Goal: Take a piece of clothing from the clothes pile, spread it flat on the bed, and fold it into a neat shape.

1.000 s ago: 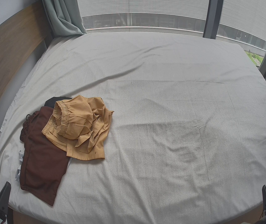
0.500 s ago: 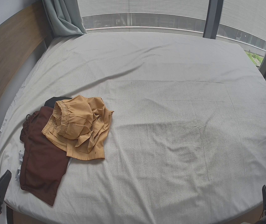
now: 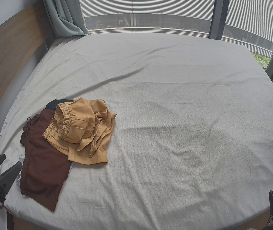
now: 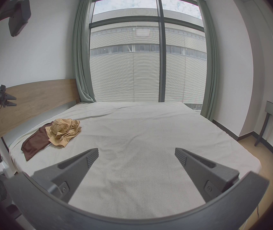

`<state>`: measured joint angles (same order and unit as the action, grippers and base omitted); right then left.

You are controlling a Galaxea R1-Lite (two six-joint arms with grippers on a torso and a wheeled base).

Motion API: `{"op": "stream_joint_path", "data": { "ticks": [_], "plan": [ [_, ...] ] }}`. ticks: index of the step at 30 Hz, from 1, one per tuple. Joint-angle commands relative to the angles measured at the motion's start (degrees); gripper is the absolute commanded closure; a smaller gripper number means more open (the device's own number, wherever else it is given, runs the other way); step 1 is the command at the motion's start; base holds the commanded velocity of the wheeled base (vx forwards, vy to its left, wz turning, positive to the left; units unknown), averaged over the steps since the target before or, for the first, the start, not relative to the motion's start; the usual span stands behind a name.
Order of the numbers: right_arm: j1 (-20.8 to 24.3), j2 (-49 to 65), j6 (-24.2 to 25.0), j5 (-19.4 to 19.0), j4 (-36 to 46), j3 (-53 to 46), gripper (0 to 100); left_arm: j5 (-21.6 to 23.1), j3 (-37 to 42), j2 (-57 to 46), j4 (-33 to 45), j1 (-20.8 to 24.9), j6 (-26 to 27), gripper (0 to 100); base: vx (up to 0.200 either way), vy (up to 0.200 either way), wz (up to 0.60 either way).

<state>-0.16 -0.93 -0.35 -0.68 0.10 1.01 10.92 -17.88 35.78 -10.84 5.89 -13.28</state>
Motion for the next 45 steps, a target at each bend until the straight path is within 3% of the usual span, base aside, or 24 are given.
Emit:
{"op": "stream_joint_path", "data": {
  "ticks": [1,7,17,29,34,45],
  "plan": [
    [-0.02,0.93,-0.09,-0.02,-0.01,-0.92,0,0.42,-1.28,6.94,-2.79,0.00,0.00,0,0.000,0.000,0.00],
    [-0.11,0.93,-0.09,-0.02,-0.01,-0.92,0,2.96,-1.19,12.03,-10.34,0.00,-0.17,0,0.000,0.000,0.00],
    [-0.02,0.93,-0.09,-0.02,-0.01,-0.92,0,6.39,-4.09,18.62,-10.70,-0.61,-0.17,0,0.000,0.000,0.00],
    [-0.02,0.93,-0.35,-0.11,-0.10,-0.92,0,7.18,-7.17,23.90,-10.96,-1.05,-0.08,0,0.000,0.000,0.00],
    [-0.02,0.93,-0.35,-0.11,-0.10,-0.92,0,13.51,-7.60,25.66,-10.96,-4.83,0.00,0,0.000,0.000,0.00],
    [0.07,0.93,-0.35,-0.11,-0.10,-0.92,0,19.84,-8.66,30.75,-11.49,-9.05,0.27,0,0.000,0.000,0.00]
  ]
}}
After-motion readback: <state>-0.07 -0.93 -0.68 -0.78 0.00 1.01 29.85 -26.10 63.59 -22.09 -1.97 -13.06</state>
